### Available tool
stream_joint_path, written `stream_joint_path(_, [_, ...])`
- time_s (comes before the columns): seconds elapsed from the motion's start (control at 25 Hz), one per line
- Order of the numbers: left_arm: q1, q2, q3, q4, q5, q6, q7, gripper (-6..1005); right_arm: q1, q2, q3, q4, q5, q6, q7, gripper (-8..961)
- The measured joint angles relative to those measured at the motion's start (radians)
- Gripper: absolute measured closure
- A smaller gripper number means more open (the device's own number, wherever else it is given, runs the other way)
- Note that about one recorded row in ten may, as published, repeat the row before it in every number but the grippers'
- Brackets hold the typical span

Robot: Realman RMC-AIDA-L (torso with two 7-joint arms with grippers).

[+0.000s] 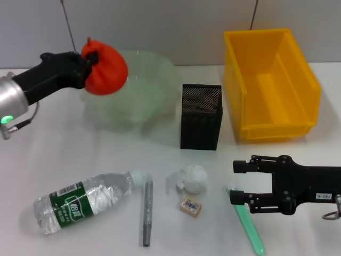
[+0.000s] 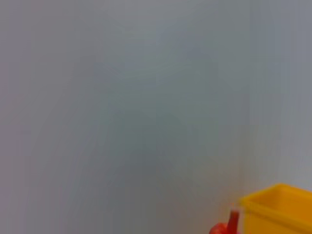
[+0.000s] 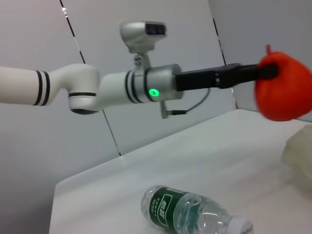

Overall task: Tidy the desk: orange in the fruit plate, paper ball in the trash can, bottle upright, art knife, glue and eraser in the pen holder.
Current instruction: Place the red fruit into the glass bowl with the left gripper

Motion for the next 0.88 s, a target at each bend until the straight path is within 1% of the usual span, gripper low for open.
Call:
stream_joint_path(0.04, [0.000, 0.000, 0.000, 0.000, 0.000, 0.000, 0.000, 930, 0.000, 0.000, 0.000, 0.000, 0.000, 0.000, 0.000, 189])
stream_joint_path(0.08, [-0.055, -0.011, 0.024, -0.103, -0.095, -0.147, 0.132, 935, 0.000, 0.000, -0.001, 0.000, 0.000, 0.000, 0.000, 189])
stream_joint_path(0.12, [-0.096, -0.010, 0.028, -0.175, -0.128, -0.213, 0.185, 936, 0.000, 0.001, -0.001, 0.000, 0.001, 0.000, 0.000, 189])
stream_joint_path(0.16, [-0.096, -0.010, 0.028, -0.175, -0.128, -0.213, 0.185, 937, 0.000, 0.001, -0.002, 0.000, 0.001, 0.000, 0.000, 189])
stream_joint_path(0.2, [-0.137, -0.009, 0.029, -0.232, -0.143, -0.273, 0.237, 938, 0.000, 0.002, -0.003, 0.000, 0.001, 0.000, 0.000, 189])
stream_joint_path(0.32, [-0.175, -0.013, 0.032, -0.281, -0.145, -0.331, 0.294, 940, 0.005, 0.004, -0.007, 0.000, 0.001, 0.001, 0.001, 189])
stream_joint_path(0.44, [-0.190, -0.015, 0.031, -0.307, -0.145, -0.358, 0.308, 943, 0.006, 0.005, -0.008, 0.000, 0.001, 0.004, 0.001, 190])
stream_joint_path(0.72, [-0.192, -0.016, 0.032, -0.317, -0.146, -0.397, 0.300, 935, 0.008, 0.007, -0.007, 0.000, 0.000, 0.008, 0.001, 190])
stream_joint_path(0.88, [-0.192, -0.016, 0.033, -0.319, -0.147, -0.397, 0.300, 771, 0.008, 0.007, -0.007, 0.000, 0.000, 0.011, 0.001, 190])
